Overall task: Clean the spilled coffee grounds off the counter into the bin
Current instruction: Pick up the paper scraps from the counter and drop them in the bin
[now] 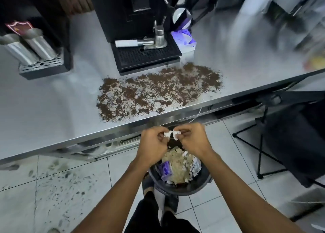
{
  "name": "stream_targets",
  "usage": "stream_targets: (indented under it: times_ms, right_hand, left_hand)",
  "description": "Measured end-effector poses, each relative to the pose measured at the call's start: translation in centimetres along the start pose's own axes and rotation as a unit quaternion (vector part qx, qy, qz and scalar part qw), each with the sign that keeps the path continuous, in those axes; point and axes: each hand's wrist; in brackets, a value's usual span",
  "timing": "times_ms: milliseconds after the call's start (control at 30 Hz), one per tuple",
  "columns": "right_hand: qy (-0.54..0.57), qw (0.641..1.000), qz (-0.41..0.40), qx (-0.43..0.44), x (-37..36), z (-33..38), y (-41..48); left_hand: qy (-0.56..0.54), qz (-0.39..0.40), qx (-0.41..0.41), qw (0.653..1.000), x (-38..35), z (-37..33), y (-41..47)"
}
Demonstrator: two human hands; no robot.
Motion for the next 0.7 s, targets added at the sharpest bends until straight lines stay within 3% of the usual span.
stream_targets:
  times_ms: [233,433,700]
  right_hand:
    - [-0.044,0.998,0.008,-0.044,0.1,-7.2,-4.9]
    - [-0.094,0.989,0.09,-0.066,0.3,-10.6,-6.8]
    - [-0.078,0.989,0.076,-0.102,2.2,-11.6,-7.2]
  left_hand:
    - [0.028,0.096,0.031,0.995,-4.9,0.9,-4.5]
    - [0.058,0.196,0.045,0.978,-6.9,0.4,-6.3]
    - [0.064,0.184,0.05,0.98,-6.1,0.4,-5.4]
Point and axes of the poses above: each hand's wrist, its own y-axis towards the middle knuckle, its own x-axis out of the back of the hand, z = x × y, and after that the axes turned 6 degrees about -y, right-handed
